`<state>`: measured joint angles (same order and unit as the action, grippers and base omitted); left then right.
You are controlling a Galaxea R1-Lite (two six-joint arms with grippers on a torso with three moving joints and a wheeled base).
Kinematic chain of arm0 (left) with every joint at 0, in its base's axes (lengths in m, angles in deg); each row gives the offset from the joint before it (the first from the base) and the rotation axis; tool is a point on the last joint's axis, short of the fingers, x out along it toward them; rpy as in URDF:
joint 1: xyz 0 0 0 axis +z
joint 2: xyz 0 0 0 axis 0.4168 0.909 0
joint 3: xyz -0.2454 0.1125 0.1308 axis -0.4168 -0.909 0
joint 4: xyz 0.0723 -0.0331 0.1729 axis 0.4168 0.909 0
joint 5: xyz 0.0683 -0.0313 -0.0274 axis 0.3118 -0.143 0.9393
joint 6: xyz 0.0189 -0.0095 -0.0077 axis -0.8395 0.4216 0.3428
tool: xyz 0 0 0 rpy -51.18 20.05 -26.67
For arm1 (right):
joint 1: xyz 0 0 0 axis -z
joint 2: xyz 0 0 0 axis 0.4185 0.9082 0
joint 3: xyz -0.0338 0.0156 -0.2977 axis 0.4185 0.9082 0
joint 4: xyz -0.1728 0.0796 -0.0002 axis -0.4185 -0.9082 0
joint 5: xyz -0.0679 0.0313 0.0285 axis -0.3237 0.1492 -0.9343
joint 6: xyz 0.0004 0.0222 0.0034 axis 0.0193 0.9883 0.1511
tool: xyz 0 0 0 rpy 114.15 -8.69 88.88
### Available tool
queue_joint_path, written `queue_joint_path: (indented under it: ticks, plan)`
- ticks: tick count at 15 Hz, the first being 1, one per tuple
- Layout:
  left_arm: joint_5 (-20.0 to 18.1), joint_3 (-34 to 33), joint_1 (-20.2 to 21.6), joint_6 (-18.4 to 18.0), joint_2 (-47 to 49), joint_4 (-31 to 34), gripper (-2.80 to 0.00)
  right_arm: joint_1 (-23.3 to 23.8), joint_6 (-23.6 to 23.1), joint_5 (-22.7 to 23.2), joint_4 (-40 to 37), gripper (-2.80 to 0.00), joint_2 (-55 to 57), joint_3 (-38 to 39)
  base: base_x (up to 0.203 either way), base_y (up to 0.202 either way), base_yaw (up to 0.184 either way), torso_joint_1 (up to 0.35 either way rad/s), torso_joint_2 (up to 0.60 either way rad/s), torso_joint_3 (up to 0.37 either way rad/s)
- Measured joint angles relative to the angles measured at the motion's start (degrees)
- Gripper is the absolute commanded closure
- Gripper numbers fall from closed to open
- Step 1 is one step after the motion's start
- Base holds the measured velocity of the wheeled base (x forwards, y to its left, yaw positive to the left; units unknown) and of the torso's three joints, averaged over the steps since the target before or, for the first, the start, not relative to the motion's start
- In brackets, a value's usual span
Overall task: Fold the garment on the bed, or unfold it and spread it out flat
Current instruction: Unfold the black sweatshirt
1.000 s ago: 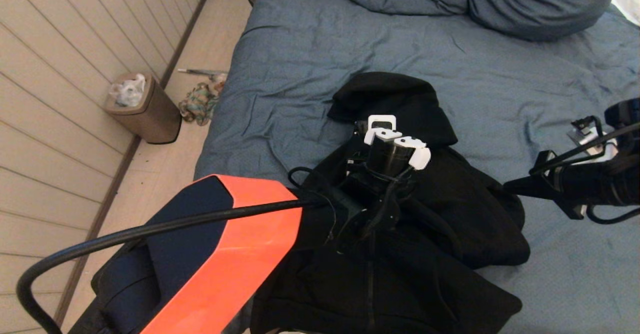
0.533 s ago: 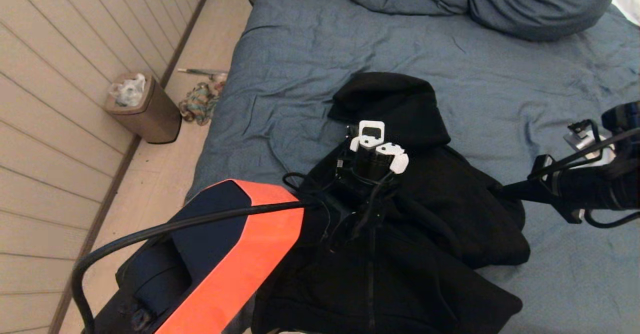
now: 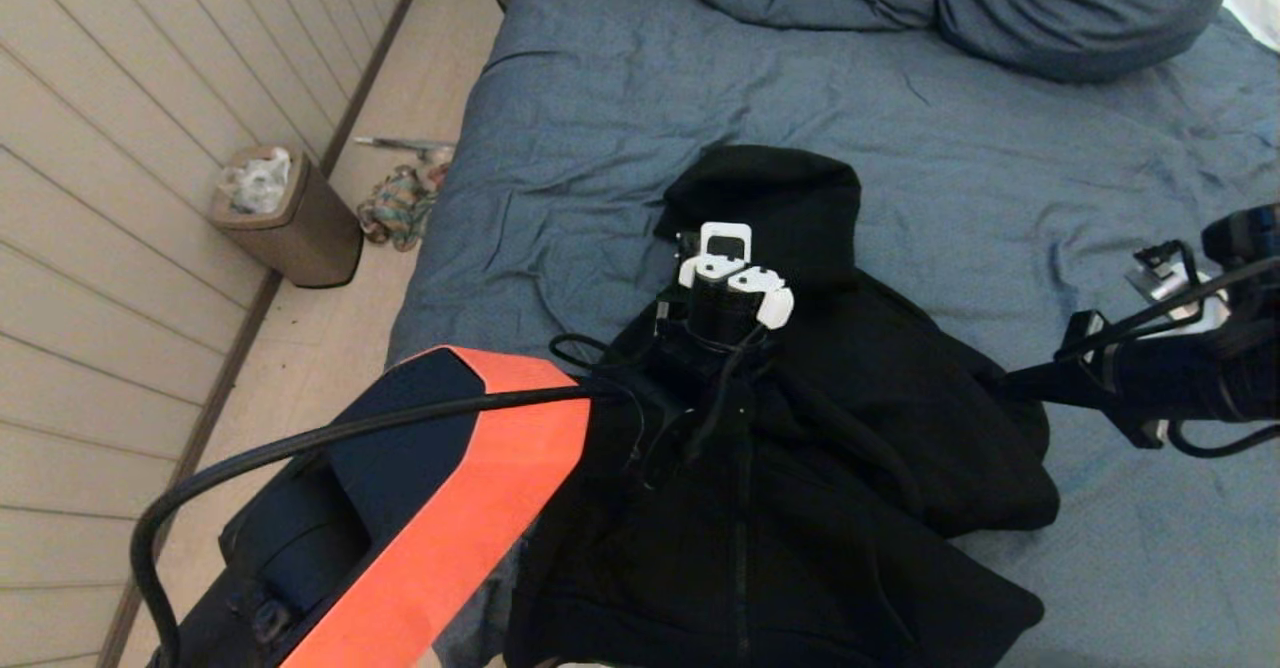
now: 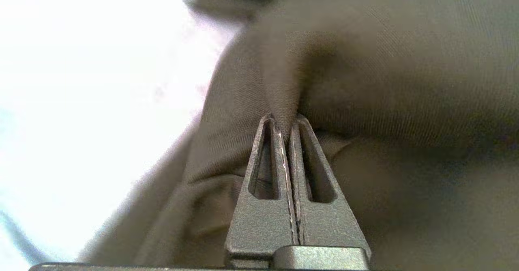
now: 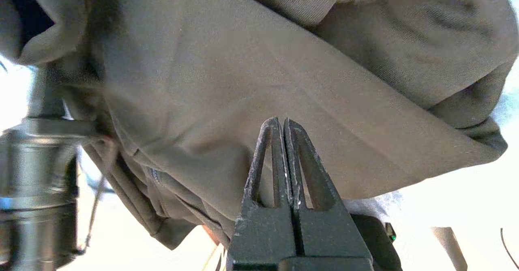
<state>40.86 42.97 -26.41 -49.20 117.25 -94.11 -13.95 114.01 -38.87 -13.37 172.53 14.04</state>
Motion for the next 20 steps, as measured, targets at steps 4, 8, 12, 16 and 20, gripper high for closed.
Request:
queue_joint_path:
  ticks: [4, 8, 12, 16, 20]
  plan:
    - [0.1, -0.3, 9.9, 0.0, -4.8, -0.1, 0.00, 0.0, 0.0, 0.0, 0.0, 0.00, 0.0, 0.0, 0.000, 0.000, 0.000, 0.000, 0.00, 0.000]
    - [1.1, -5.2, 20.1, 0.4, -12.0, -1.0, 0.00, -0.3, -0.6, 0.3, 0.0, 0.00, 0.0, 0.0, 0.000, 0.000, 0.000, 0.000, 0.00, 0.000]
    - [-0.3, -21.1, 24.1, 0.5, -17.6, -6.6, 0.00, -0.8, -0.6, 1.2, -0.1, 0.00, -0.7, 0.7, 0.000, 0.000, 0.000, 0.000, 0.00, 0.000]
    - [-1.1, -30.4, 25.0, 0.5, -19.7, -12.4, -2.80, -1.0, -0.6, 1.2, -0.1, 0.00, -0.9, 0.9, 0.000, 0.000, 0.000, 0.000, 0.00, 0.000]
    - [-0.9, -30.3, 25.2, 0.4, -19.6, -12.1, -2.80, -1.1, -0.7, 1.2, 0.0, 0.00, -0.7, 0.9, 0.000, 0.000, 0.000, 0.000, 0.00, 0.000]
